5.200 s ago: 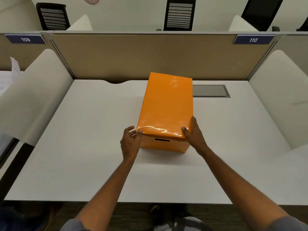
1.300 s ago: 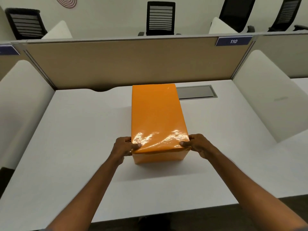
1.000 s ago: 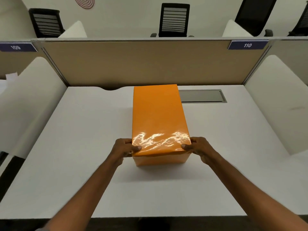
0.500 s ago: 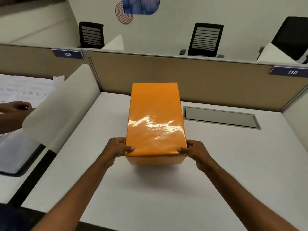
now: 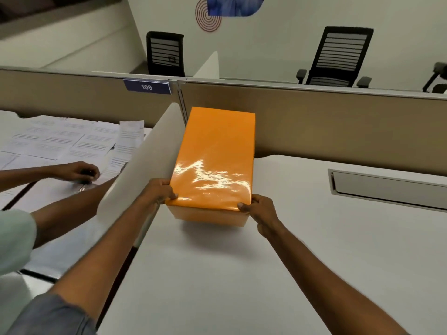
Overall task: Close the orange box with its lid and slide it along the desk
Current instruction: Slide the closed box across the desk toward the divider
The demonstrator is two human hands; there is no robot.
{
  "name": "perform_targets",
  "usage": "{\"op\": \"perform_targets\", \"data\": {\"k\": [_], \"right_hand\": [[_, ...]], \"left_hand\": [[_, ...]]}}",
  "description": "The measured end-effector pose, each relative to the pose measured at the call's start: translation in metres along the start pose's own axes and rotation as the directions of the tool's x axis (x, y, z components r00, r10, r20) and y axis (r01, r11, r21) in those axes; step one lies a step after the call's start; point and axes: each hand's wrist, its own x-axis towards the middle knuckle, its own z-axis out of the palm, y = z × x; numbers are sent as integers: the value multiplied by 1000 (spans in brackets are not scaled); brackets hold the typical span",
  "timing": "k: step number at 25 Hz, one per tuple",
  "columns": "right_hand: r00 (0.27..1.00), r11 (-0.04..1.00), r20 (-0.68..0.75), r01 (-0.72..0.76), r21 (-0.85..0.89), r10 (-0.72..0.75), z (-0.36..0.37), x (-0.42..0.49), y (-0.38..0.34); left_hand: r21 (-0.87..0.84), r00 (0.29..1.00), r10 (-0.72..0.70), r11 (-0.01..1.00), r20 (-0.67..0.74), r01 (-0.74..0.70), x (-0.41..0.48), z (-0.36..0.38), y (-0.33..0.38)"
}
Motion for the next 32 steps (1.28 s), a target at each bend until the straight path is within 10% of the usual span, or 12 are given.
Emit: {"op": "perform_targets", "data": {"k": [11,16,20,24,32], "right_hand": [[998,999,-57,-29,-28,27,84,68,-13],[998,963,9,64,-262,-64,104,70,-16],[895,636,126,397,-662,-428,128,65,-3],[850,202,313,425,-882,-423,140,75,20],[835,171,343,449,-877,-431,133,76,21]], "left_hand": [[300,956,191,946,-221,-120,83,-8,-19],[619,895,413,751,-167,-231,92,12,-28],[698,787,607,611,-110,-374,93,25,-45],[745,793,605,560,-71,-361,99,22,-51],[753,835,549,561,-29,-343,99,23,-46]]}}
